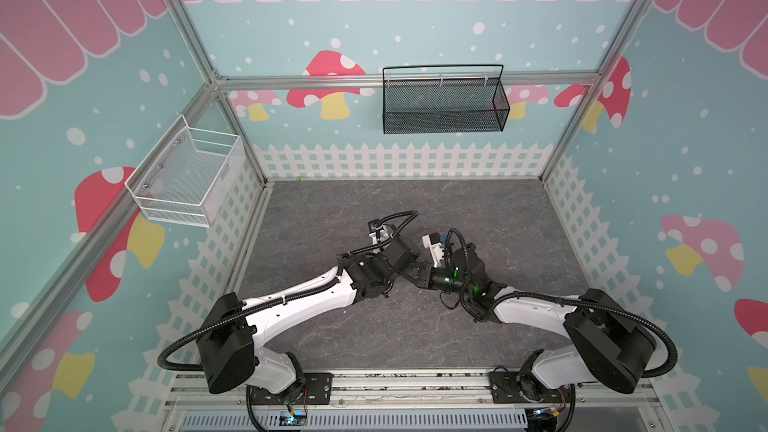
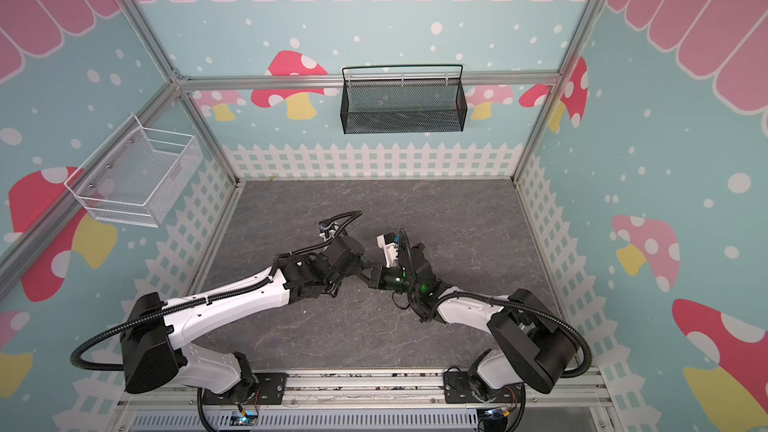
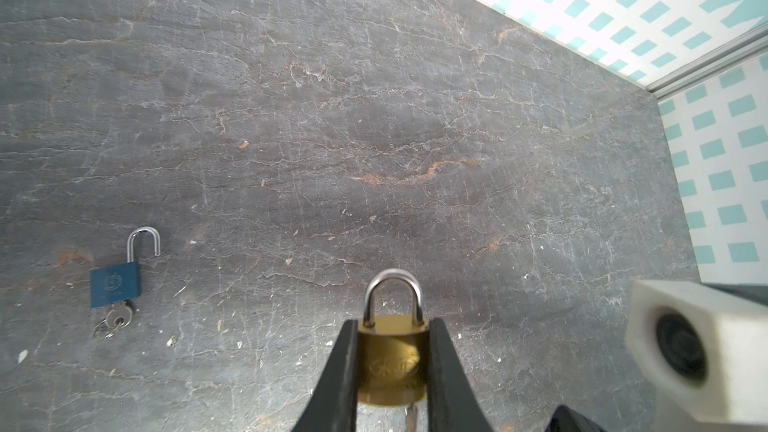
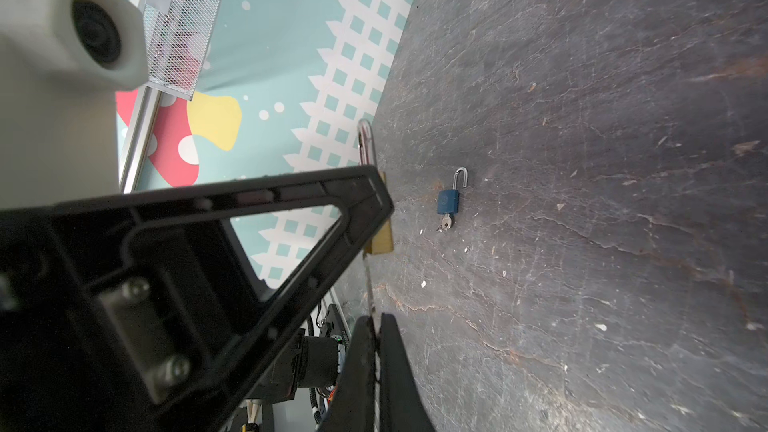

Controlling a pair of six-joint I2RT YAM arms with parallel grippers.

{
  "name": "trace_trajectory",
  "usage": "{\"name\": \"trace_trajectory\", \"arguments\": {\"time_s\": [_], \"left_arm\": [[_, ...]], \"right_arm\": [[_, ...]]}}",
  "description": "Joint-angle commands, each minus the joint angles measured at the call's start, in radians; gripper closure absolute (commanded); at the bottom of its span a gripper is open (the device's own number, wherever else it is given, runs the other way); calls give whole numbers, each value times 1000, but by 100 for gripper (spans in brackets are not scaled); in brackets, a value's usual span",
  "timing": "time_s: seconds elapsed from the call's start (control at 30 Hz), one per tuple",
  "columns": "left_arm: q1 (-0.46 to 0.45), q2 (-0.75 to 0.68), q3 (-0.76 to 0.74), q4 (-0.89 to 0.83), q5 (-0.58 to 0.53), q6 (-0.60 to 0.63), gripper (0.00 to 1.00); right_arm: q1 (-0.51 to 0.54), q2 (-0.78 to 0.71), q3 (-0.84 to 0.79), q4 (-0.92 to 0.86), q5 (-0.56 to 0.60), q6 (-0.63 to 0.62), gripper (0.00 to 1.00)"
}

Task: Unlock with the key

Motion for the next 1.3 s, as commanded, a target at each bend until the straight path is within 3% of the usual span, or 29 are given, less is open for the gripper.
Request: {"name": "trace_trajectory", "arguments": {"time_s": [0.0,1.27], "left_arm": [[-12,-22,19,-6,1,-20,100],[-3,-55,-16,4,-28,-31,100]], "right_arm": [[-3,14,30,52,0,10,100],[19,17,79,-96,51,-90,100]]}}
